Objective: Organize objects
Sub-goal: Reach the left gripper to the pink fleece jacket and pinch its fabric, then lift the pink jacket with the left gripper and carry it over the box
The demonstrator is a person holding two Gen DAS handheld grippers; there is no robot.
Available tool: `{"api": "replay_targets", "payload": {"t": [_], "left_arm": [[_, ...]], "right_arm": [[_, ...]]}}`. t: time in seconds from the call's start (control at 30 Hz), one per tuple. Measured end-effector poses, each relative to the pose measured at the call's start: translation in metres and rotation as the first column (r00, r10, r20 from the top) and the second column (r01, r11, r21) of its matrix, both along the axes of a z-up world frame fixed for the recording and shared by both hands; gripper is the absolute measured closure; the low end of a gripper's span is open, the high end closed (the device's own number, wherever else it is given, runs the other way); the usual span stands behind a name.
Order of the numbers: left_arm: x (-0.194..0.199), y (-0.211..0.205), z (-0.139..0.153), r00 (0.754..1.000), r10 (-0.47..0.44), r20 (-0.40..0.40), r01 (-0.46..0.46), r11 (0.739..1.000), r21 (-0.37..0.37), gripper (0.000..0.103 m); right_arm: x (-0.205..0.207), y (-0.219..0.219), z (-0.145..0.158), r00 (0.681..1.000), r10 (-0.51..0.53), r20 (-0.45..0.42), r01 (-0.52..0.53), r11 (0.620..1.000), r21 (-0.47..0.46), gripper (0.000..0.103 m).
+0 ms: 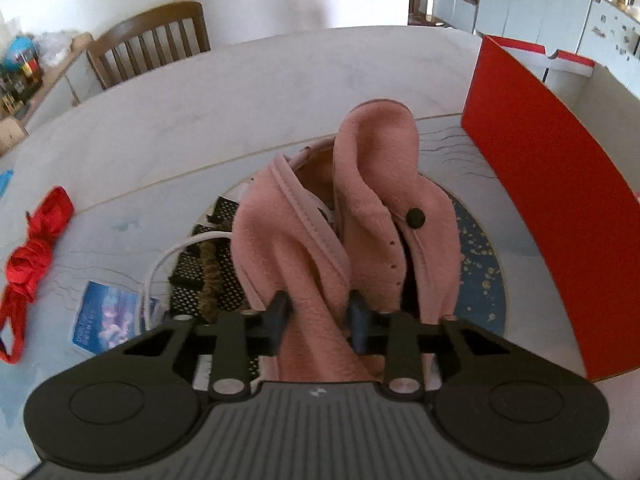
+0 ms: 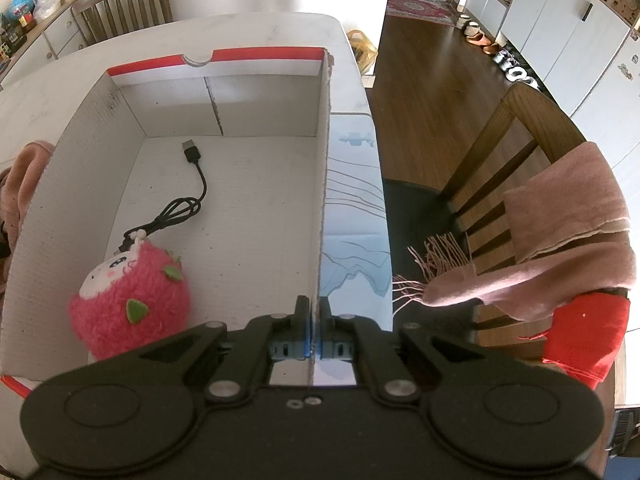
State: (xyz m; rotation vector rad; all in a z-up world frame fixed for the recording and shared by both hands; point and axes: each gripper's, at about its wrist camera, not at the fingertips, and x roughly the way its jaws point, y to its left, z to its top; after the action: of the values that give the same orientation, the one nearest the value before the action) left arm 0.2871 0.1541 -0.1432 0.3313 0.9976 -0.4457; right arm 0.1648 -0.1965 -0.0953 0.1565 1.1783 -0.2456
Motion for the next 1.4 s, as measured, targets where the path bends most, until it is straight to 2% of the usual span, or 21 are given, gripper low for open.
{"api": "replay_targets", "payload": {"t": [0.07,0.17,0.3,0.47,0.7,1.0,1.17,1.4], "left_arm": [[-0.002,-0.001,0.001,1.000,0.003,0.010,-0.003,1.000,0.018,0.090],[-0.006,0.001,0.008,1.000,0.003,0.027,-0.003,1.000,0.013,0.093],[-0.013,0.002,0.024,0.999,0.003,0.048,-0.002,1.000,-0.011,0.093],[-0.021,0.005,0.057,0.998,0.002,0.069,0.005,0.995,-0.096,0.094],[-0.022,0.000,0.092,0.994,-0.006,0.112,0.025,0.985,-0.168,0.094],[-0.029,-0.020,0.144,0.979,-0.089,0.184,0.133,0.961,-0.241,0.094],[-0.034,-0.045,0.178,0.952,-0.170,0.254,0.234,0.940,-0.247,0.094],[-0.039,-0.084,0.236,0.886,-0.263,0.382,0.377,0.888,-0.263,0.094]], "right_arm": [[0.000,0.000,0.000,1.000,0.000,0.000,0.000,1.000,0.000,0.102],[0.000,0.000,0.000,1.000,-0.001,0.000,0.001,1.000,0.000,0.102],[0.001,0.001,0.000,1.000,-0.001,0.000,0.001,1.000,0.000,0.102],[0.001,0.001,0.000,1.000,0.001,0.000,-0.001,1.000,-0.001,0.102],[0.001,0.002,0.000,1.000,0.001,0.002,-0.001,1.000,-0.002,0.102],[0.002,0.002,0.000,1.000,0.001,0.005,-0.001,1.000,0.003,0.102],[0.002,0.002,0.000,1.000,0.002,0.006,-0.002,1.000,0.004,0.102],[0.002,0.003,-0.001,1.000,0.003,0.007,-0.003,1.000,0.004,0.102]]}}
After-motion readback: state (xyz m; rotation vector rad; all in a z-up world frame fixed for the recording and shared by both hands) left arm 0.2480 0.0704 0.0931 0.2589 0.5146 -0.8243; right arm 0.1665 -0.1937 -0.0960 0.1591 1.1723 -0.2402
